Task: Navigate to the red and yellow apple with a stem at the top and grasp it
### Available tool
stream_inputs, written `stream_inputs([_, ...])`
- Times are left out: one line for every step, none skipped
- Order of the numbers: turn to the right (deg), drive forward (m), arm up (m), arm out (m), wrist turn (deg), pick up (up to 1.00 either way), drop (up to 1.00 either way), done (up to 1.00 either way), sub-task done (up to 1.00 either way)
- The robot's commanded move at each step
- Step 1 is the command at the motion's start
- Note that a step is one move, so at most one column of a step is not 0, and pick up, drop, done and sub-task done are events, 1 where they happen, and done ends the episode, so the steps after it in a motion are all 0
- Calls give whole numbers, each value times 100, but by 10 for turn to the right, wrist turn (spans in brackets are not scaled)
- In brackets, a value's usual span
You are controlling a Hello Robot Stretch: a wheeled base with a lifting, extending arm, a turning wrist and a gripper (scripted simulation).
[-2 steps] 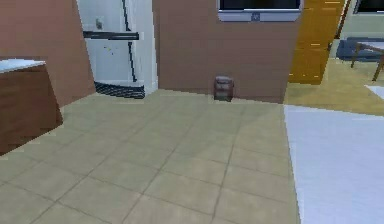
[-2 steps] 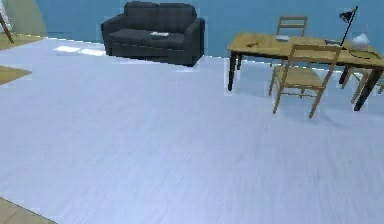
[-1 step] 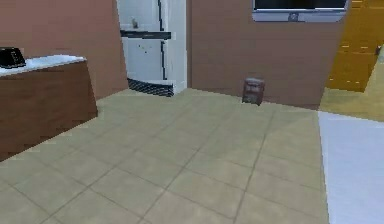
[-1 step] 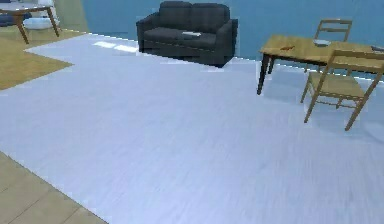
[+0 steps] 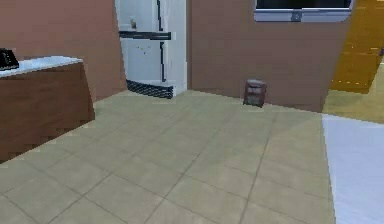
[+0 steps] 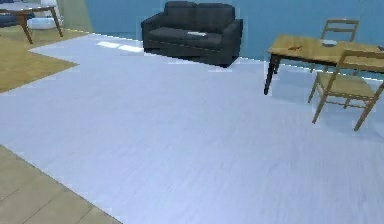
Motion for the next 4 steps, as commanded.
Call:
stream_inputs([-150, 0, 0, 0, 0, 0, 0, 0, 0])
stream_inputs([0, 15, 0, 0, 0, 0, 0, 0, 0])
stream_inputs([-450, 0, 0, 0, 0, 0, 0, 0, 0])
stream_inputs([0, 60, 0, 0, 0, 0, 0, 0, 0])
